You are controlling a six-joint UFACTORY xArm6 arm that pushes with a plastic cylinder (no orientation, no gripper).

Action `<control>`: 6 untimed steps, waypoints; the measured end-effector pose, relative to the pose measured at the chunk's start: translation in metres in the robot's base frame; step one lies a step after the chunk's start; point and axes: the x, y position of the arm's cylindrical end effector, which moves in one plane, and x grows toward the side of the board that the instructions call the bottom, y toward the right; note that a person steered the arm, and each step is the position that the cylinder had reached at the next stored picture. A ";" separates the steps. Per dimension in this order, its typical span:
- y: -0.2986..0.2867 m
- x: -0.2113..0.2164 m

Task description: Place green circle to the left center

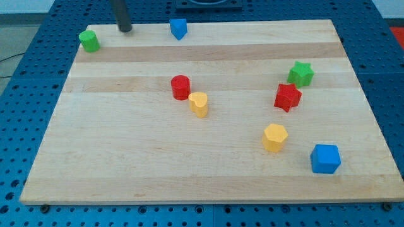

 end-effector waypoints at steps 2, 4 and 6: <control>-0.111 0.047; 0.000 0.096; 0.001 0.227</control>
